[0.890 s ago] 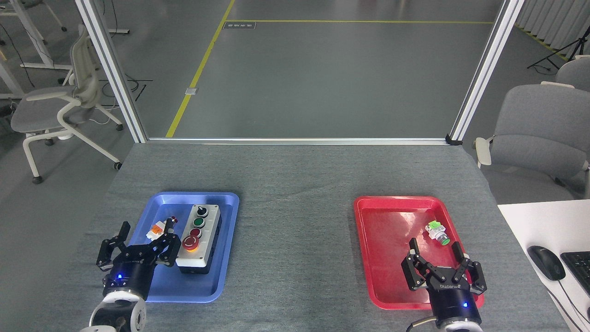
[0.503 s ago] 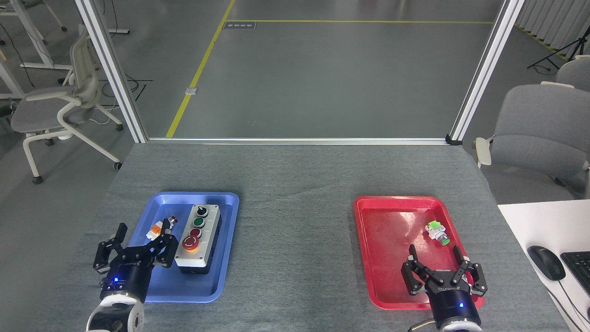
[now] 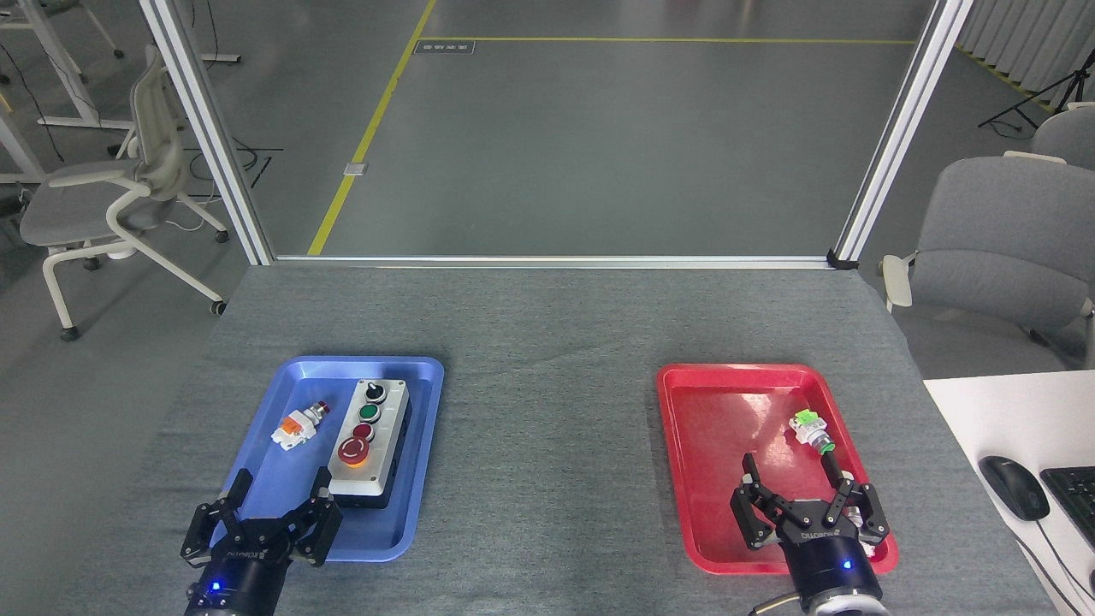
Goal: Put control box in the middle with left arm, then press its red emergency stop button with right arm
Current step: 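Move the left gripper toward the near edge of the gray control box, then close the left gripper on the near end of the control box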
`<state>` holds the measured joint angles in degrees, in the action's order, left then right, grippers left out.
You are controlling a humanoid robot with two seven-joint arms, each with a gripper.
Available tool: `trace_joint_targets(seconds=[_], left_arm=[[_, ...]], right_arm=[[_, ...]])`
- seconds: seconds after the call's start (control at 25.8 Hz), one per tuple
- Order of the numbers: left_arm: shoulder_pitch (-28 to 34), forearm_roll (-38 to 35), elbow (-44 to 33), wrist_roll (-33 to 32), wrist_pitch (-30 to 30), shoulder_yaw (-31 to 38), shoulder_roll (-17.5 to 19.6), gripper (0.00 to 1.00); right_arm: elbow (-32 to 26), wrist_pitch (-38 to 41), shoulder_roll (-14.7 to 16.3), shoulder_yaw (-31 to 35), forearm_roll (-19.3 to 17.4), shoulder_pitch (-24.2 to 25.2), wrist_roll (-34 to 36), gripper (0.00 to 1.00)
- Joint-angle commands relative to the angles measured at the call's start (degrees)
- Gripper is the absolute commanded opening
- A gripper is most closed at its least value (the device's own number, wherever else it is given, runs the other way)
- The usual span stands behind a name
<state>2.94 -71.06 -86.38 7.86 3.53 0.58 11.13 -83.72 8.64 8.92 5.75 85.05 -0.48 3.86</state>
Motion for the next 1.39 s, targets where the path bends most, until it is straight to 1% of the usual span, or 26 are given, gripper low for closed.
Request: trace_joint_targets(seconds=[0.0, 0.12, 0.23, 0.27, 0.39, 0.46, 0.58, 0.7, 0.85, 1.04, 1.16, 1.35], left_arm=[[1.3, -1.4, 0.1, 0.1, -0.1, -1.8, -0.4, 0.99], [1.3, -6.2, 0.4, 0.1, -2.9, -3.5, -1.0, 0.99], [1.4, -12.9, 0.5, 0.0, -7.0, -5.9, -2.2, 0.99], [1.4, -13.6, 0.5, -0.4, -7.6, -6.5, -2.3, 0.99], [1.3, -13.2, 1.0, -1.4, -7.8, -7.5, -3.0, 0.99], [0.8, -13.3, 2.7, -2.8, -7.8, -7.9, -4.9, 0.99], [-1.6, -13.4, 7.2, -5.8, -7.8, -7.8, -7.7, 0.99], [-4.3, -13.2, 12.6, -6.7, -8.3, -7.8, -8.8, 0.99], [-8.3, -12.5, 19.0, -6.9, -9.7, -7.3, -8.8, 0.99], [-12.4, -11.5, 23.4, -6.9, -10.8, -7.1, -8.4, 0.99], [-14.3, -10.7, 24.6, -7.0, -11.1, -7.0, -8.2, 0.99], [-14.6, -8.3, 24.2, -8.8, -11.0, -6.3, -7.6, 0.99]], right_arm=[[0.7, 0.9, 0.0, -0.2, -0.9, -0.1, 0.3, 0.99], [0.8, 0.4, 0.1, -0.3, -0.9, -0.1, 0.4, 0.99], [0.9, 0.0, -0.5, -0.2, -0.8, -0.1, 0.3, 0.99], [0.8, 0.0, -0.8, -0.2, -0.9, -0.2, 0.3, 0.99], [0.4, 0.2, -1.3, -0.2, -0.6, -0.1, 0.3, 0.99], [0.4, 0.4, -1.3, 0.0, -0.6, -0.1, 0.3, 0.99], [0.4, 0.5, -1.4, 0.0, -0.4, -0.1, 0.3, 0.99], [0.3, 0.4, -1.9, 0.0, -0.2, -0.5, 0.2, 0.99], [0.3, 0.4, -1.9, -0.2, -0.1, -0.9, 0.1, 0.99], [0.4, 0.5, -2.3, 0.0, 0.6, -0.9, 0.1, 0.99], [0.7, 0.5, -3.0, 0.0, 0.8, -0.9, 0.1, 0.99], [1.0, 0.3, -3.4, -0.3, 0.8, -0.9, 0.1, 0.99]])
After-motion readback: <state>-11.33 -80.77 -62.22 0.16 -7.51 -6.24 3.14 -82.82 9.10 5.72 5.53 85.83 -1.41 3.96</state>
